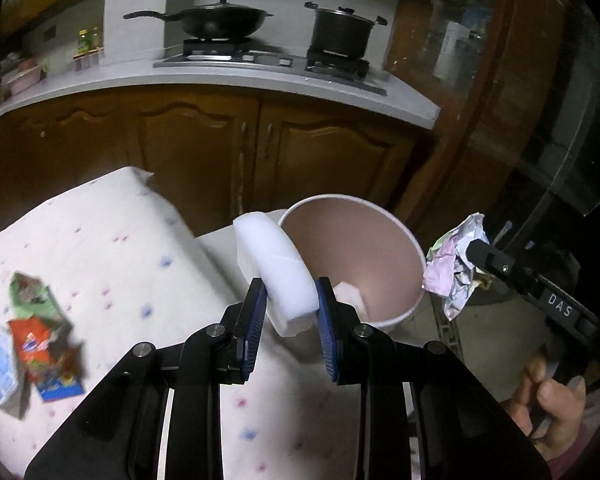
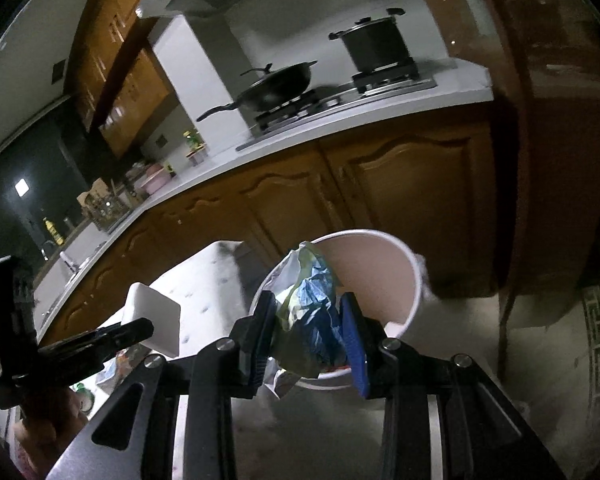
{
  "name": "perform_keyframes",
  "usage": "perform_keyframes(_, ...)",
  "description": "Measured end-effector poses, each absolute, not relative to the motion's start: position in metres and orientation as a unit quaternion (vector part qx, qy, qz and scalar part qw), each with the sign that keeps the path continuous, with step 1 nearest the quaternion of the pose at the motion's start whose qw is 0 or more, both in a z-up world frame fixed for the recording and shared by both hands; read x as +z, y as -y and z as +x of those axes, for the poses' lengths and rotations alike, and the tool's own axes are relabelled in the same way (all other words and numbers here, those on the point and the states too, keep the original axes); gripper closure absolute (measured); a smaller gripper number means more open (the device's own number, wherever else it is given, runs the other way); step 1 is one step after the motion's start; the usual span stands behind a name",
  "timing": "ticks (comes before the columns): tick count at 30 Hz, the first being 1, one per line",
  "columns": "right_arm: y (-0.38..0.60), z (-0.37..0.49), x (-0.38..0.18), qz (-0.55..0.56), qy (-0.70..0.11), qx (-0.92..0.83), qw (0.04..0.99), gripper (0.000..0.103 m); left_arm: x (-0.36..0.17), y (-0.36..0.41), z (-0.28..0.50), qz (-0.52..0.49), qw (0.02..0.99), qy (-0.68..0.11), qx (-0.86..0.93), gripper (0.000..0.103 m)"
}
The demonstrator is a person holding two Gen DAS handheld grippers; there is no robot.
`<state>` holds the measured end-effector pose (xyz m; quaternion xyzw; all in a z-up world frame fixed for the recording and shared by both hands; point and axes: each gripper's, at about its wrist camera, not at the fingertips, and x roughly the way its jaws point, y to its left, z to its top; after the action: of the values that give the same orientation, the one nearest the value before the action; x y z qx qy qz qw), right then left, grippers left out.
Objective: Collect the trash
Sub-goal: 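Carry the foam block and crumpled plastic over the bin with both tools, then open both tools to drop the foam block and plastic into the bin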
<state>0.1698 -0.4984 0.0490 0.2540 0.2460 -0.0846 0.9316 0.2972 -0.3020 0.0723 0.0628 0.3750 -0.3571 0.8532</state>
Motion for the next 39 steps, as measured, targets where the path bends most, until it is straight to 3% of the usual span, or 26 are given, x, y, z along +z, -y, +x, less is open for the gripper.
perform_keyframes(22,0.534,0.198,0.018,0.248,-0.261,-0.114,0.926,0.068,0.029,0.37,0.323,0.061,0.841,-0.39,-0.37,0.079)
perform_keyframes(28,0.535,0.207,0.015,0.246,-0.265,-0.111,0.926,0.063,0.016,0.383,0.326,0.073,0.834,-0.399,-0.375,0.075)
perform_keyframes(30,0.536,0.21,0.014,0.251,-0.269,-0.106,0.924,0.058,0.013,0.386,0.326,0.079,0.83,-0.403,-0.377,0.071)
perform_keyframes(32,0.539,0.21,0.013,0.26,-0.267,-0.102,0.922,0.043,0.011,0.386,0.325,0.082,0.832,-0.403,-0.373,0.063)
perform_keyframes(35,0.541,0.207,0.013,0.27,-0.26,-0.106,0.921,0.041,0.013,0.382,0.323,0.079,0.833,-0.4,-0.373,0.057)
perform_keyframes(39,0.542,0.203,0.014,0.277,-0.255,-0.107,0.92,0.041,0.017,0.375,0.321,0.079,0.838,-0.393,-0.37,0.057)
